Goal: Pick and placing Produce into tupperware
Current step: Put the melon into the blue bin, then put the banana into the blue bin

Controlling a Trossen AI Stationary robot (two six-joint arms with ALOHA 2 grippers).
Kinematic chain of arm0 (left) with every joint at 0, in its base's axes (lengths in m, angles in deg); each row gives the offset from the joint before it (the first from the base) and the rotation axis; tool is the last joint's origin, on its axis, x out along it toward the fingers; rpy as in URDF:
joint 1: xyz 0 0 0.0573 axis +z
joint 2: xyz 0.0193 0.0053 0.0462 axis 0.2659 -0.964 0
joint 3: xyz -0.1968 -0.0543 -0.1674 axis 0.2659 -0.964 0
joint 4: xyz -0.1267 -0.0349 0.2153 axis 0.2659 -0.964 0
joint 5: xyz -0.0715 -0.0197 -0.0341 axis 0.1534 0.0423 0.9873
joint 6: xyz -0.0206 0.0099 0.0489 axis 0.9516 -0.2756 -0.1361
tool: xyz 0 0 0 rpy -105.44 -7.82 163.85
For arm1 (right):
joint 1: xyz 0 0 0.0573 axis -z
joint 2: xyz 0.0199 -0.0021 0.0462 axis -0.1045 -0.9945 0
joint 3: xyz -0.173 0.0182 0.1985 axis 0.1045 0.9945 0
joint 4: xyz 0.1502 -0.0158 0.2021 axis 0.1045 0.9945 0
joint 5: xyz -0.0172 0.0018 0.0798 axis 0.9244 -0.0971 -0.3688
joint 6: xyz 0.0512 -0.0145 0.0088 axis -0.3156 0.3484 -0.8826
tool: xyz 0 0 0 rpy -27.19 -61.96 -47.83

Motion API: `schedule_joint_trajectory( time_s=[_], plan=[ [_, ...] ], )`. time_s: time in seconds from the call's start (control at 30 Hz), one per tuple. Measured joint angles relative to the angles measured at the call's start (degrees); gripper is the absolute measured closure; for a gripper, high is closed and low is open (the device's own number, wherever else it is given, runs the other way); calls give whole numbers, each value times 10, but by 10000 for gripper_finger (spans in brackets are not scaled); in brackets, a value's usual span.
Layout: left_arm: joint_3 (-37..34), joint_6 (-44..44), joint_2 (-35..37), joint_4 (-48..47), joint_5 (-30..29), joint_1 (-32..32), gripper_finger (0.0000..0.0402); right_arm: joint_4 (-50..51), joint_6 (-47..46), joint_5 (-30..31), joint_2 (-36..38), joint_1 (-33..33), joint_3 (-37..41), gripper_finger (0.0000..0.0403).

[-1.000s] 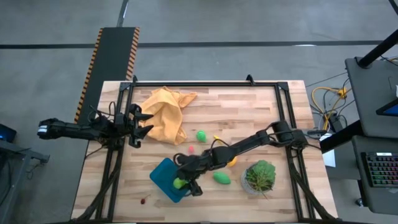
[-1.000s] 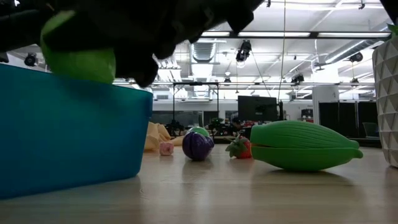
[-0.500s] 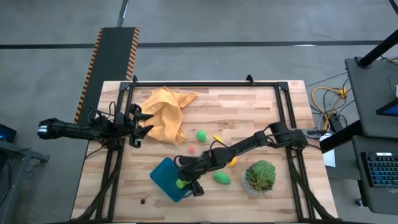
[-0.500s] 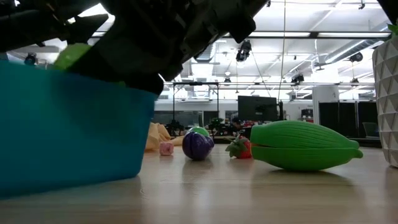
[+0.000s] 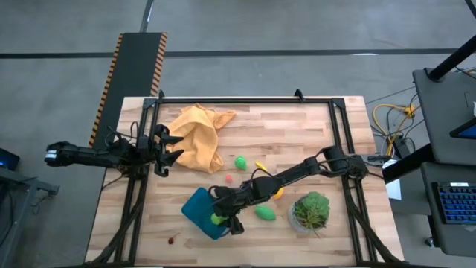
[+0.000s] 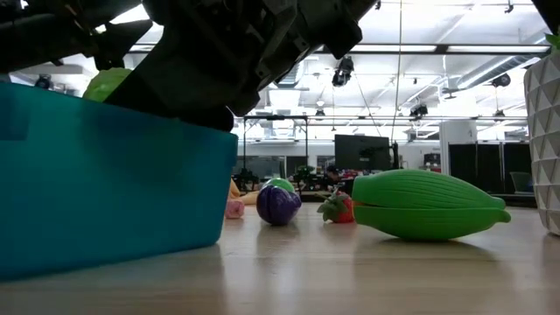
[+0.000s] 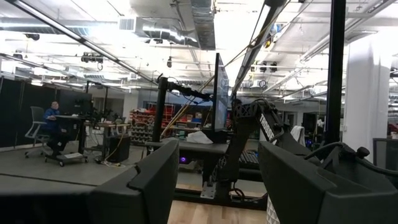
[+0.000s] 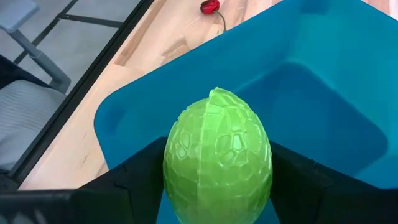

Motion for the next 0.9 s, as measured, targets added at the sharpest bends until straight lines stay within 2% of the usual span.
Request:
schedule_joint_trajectory(
  time_s=[0.17,0.6,0.9],
  plan=[
    [0,0,0,0,0,0,196,1,-1,0,1,0,0,169],
    [0,0,-1,0,0,0,196,0,-12,-1,4,0,0,138],
    [0,0,-1,0,0,0,196,-25,-3,-1,23,3,0,148]
  ],
)
